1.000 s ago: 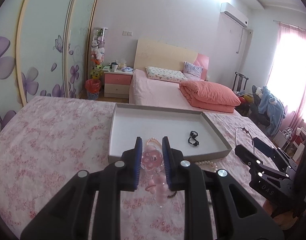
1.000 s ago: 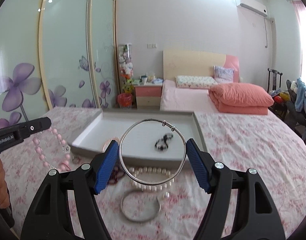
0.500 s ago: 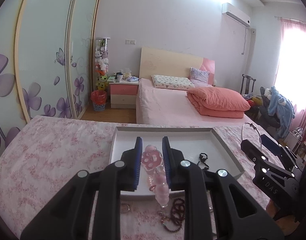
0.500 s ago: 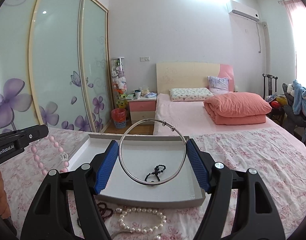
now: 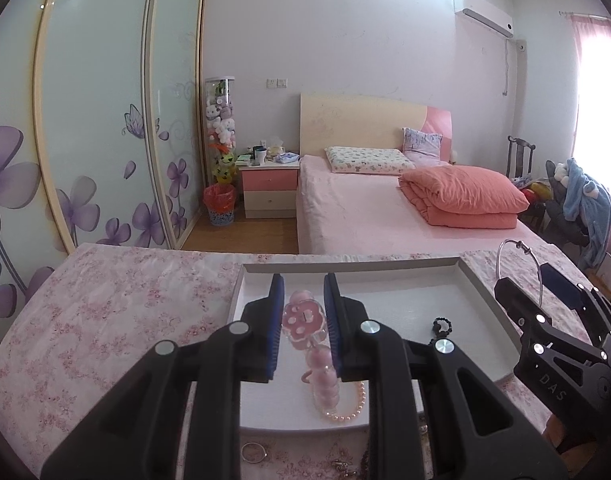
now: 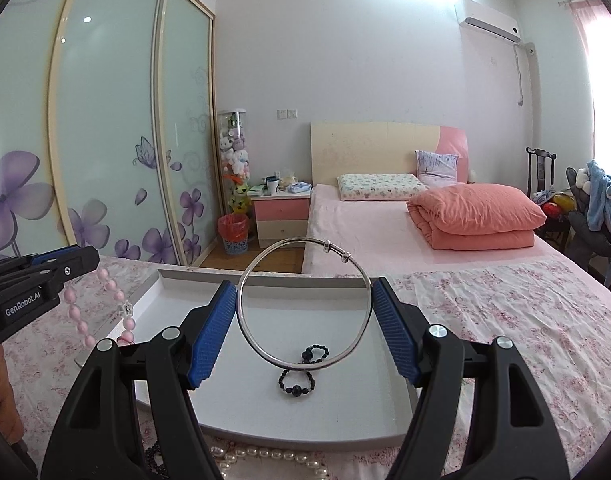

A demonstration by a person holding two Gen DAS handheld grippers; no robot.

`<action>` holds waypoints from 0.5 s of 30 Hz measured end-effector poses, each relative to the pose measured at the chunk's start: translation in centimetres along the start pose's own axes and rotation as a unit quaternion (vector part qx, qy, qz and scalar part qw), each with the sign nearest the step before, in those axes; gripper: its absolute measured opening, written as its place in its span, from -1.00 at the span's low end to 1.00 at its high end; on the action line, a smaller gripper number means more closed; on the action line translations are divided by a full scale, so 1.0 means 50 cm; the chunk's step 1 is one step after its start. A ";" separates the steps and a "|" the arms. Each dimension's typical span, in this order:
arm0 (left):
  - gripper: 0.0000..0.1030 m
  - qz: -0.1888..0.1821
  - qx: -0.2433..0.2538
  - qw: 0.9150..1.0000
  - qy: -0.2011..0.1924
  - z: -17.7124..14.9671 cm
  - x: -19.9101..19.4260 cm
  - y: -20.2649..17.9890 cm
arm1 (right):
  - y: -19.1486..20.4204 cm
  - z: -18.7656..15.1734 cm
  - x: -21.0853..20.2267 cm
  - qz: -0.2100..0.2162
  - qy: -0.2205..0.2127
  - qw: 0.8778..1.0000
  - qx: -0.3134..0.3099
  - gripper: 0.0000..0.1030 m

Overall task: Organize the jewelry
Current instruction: 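Lower both held pieces into the white tray and open both tools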

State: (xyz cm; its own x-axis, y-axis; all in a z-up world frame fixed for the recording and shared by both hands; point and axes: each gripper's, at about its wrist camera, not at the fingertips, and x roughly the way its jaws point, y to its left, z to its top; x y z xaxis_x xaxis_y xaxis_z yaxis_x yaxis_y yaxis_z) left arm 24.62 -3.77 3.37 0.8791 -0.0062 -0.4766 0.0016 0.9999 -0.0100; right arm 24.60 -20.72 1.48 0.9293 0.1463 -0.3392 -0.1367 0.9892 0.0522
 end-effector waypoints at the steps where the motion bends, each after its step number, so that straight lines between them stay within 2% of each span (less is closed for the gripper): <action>1: -0.60 0.002 0.001 1.000 0.003 -0.001 0.008 -0.003 | 0.000 -0.001 0.005 0.001 0.002 1.000 0.000 0.36; 13: -0.59 -0.004 0.008 0.999 0.031 -0.012 0.090 -0.017 | 0.007 -0.012 0.084 0.020 0.051 0.998 0.008 0.37; 15: -0.59 -0.007 0.000 0.999 0.037 -0.014 0.102 -0.014 | 0.003 -0.016 0.091 0.021 0.058 0.998 0.013 0.45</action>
State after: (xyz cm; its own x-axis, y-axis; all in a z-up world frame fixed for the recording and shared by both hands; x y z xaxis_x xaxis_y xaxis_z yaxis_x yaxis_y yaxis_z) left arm 28.77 -4.51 0.33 0.8418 -0.0206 -0.5394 0.0139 0.9998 -0.0165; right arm 28.52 -19.91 -0.83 0.8763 0.1890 -0.4432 -0.1645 0.9819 0.0936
